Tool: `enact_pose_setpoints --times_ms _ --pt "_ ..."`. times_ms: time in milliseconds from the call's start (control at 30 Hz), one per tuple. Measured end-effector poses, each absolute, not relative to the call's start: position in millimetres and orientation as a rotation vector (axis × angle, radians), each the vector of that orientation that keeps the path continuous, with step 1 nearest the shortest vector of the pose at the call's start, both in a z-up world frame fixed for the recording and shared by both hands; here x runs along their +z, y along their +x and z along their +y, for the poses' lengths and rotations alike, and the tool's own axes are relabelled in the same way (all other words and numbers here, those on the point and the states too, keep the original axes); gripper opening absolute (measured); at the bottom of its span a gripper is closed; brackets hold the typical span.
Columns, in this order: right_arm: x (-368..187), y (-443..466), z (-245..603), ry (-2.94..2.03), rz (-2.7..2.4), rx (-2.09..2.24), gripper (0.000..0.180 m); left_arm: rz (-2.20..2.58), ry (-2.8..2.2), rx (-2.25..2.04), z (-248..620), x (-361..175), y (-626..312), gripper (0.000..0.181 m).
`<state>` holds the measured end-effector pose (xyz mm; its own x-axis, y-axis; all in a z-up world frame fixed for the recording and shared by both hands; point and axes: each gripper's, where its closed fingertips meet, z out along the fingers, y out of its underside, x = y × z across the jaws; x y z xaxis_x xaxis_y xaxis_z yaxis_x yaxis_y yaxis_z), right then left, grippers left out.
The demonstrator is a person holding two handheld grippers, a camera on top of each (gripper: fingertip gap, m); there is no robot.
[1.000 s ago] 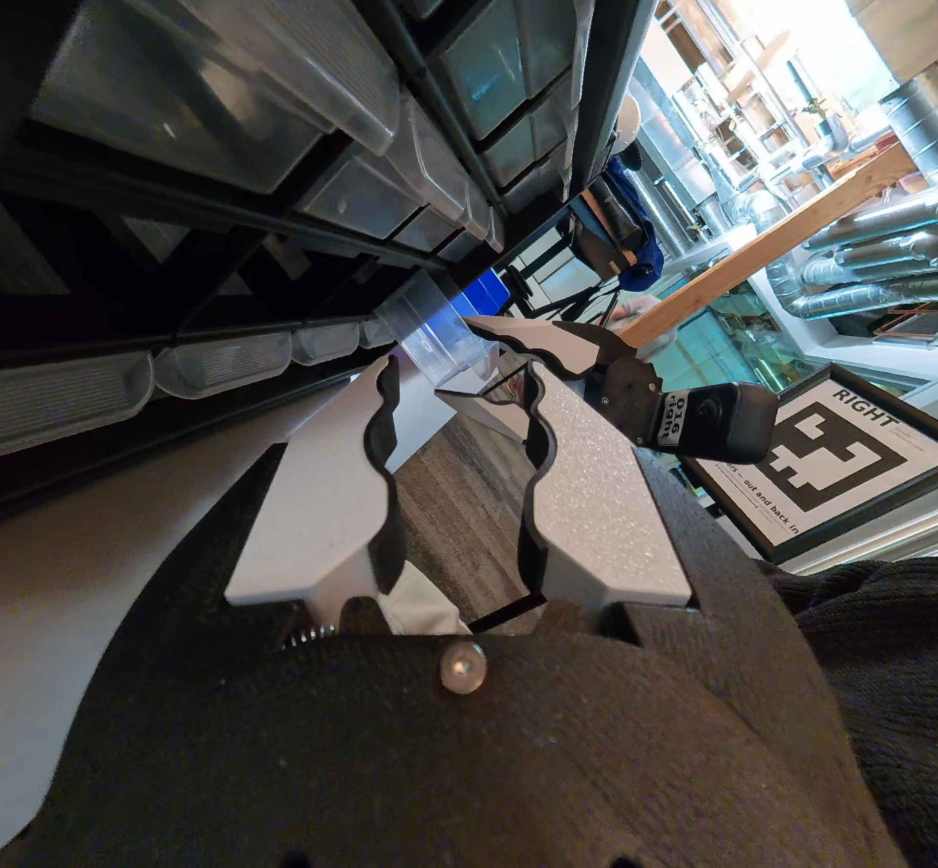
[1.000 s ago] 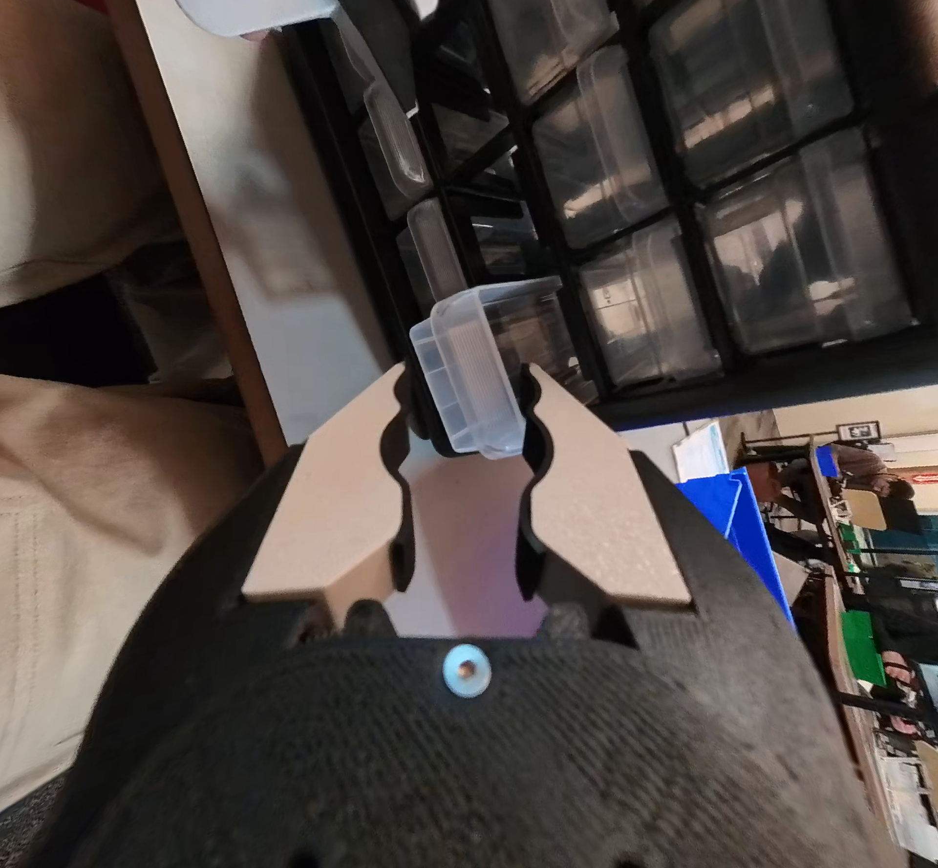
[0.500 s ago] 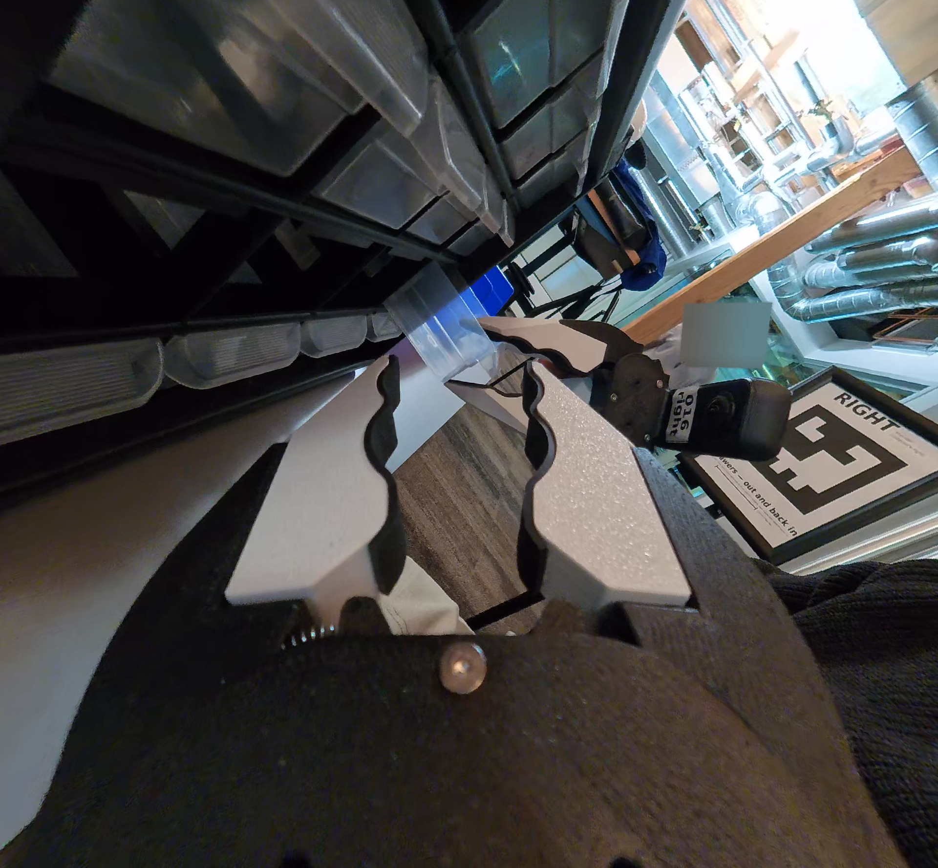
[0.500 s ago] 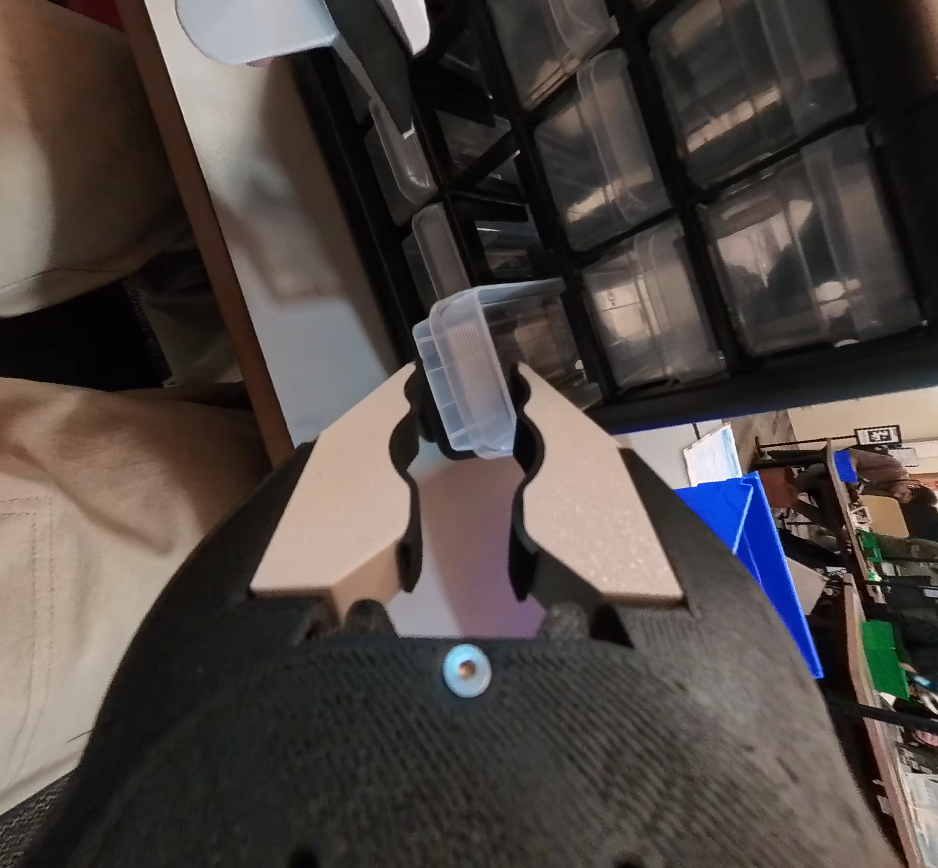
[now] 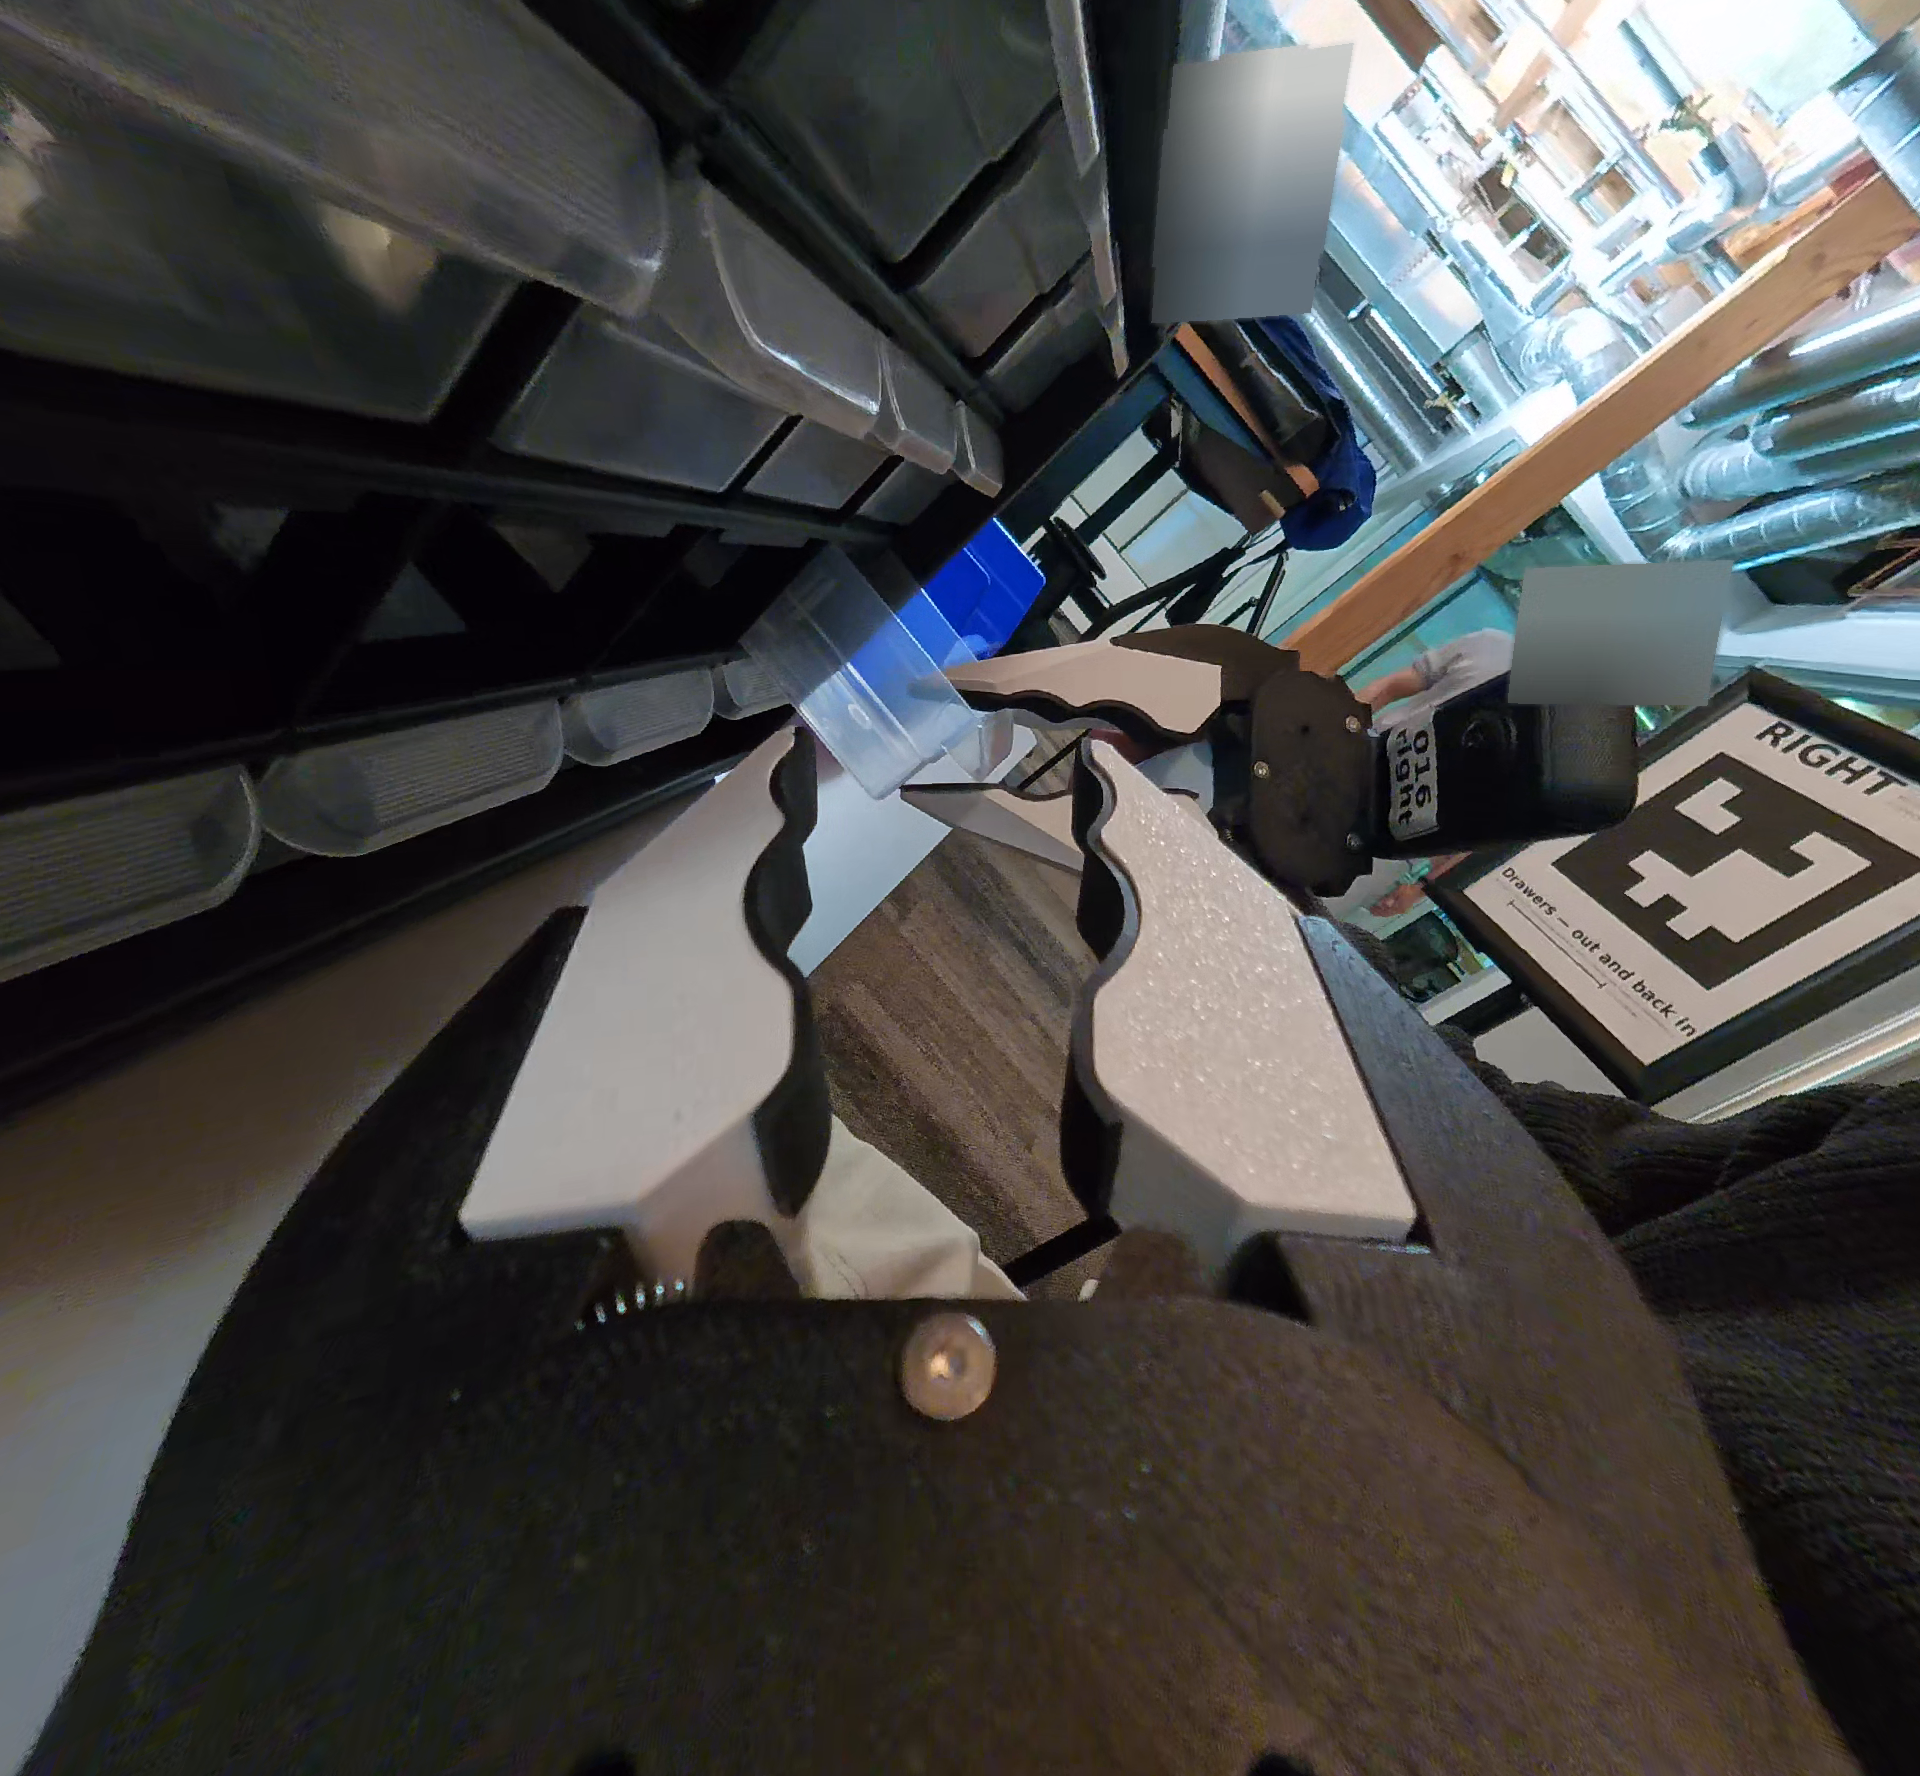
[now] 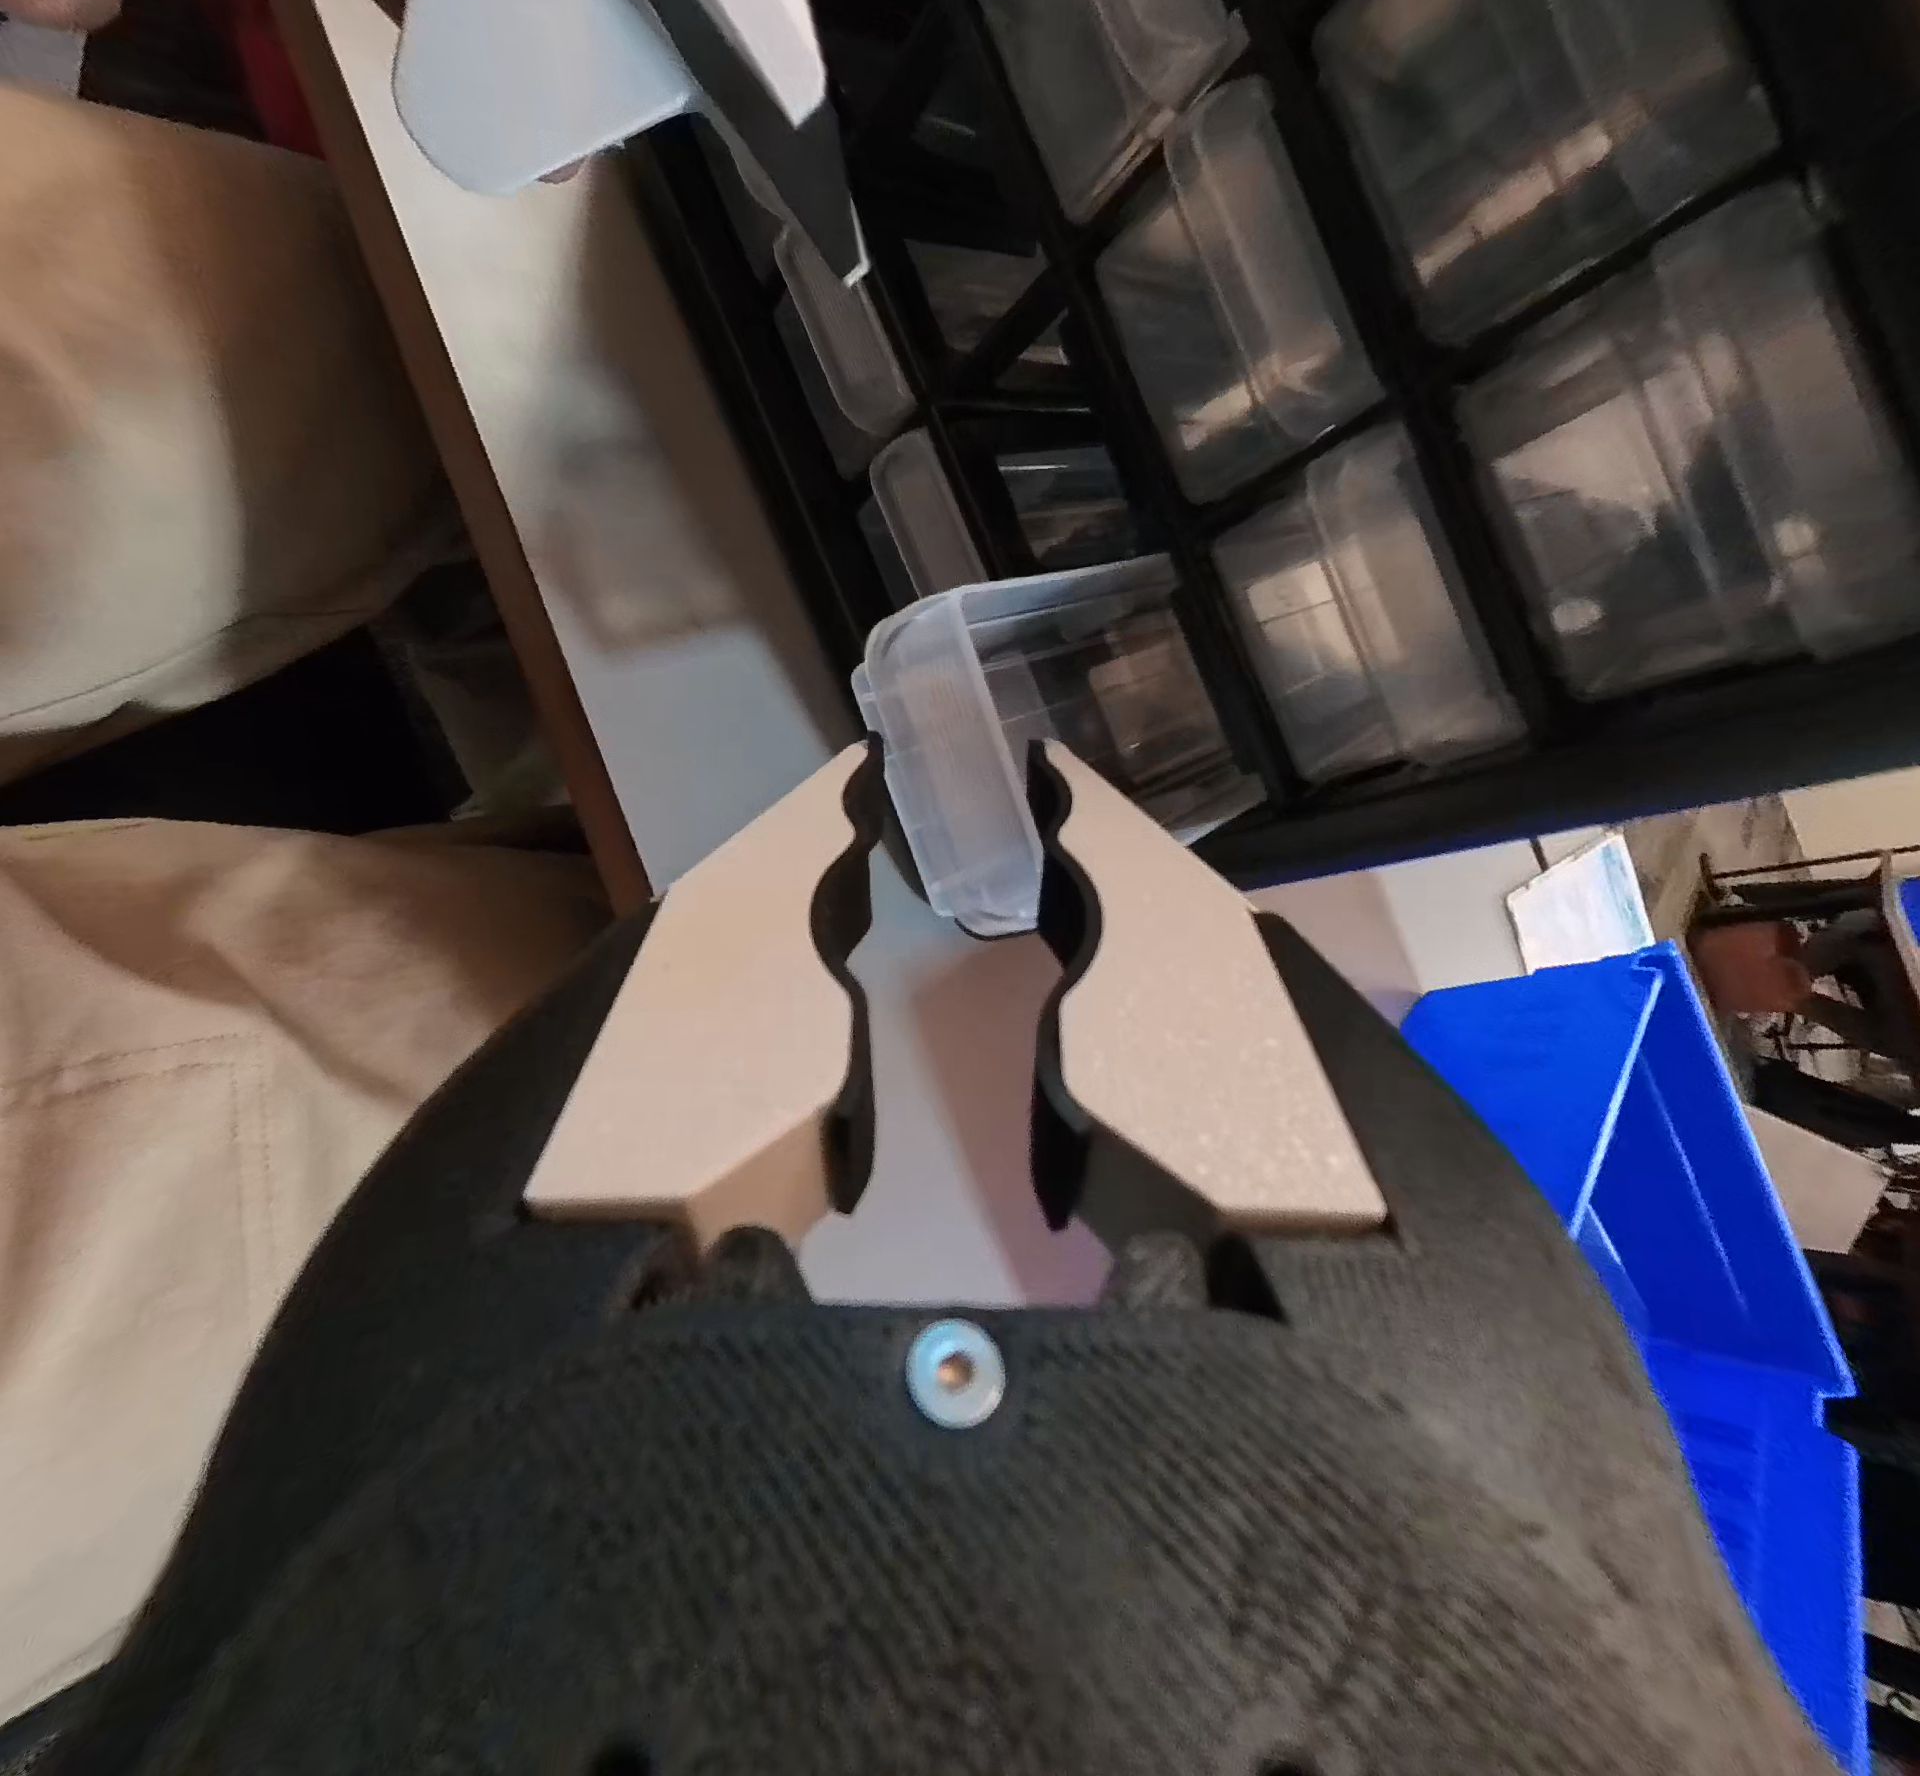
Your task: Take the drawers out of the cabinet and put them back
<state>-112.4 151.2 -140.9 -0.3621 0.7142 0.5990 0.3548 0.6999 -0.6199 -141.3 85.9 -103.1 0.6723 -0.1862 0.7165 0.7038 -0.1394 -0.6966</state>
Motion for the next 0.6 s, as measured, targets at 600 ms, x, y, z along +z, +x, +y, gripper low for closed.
enact_pose_setpoints --times_ms 600 --pt "-140.4 -108.4 151.8 -0.827 -1.989 0.508 0.025 -0.463 -1.534 -0.835 87.1 -107.4 -140.1 0.046"
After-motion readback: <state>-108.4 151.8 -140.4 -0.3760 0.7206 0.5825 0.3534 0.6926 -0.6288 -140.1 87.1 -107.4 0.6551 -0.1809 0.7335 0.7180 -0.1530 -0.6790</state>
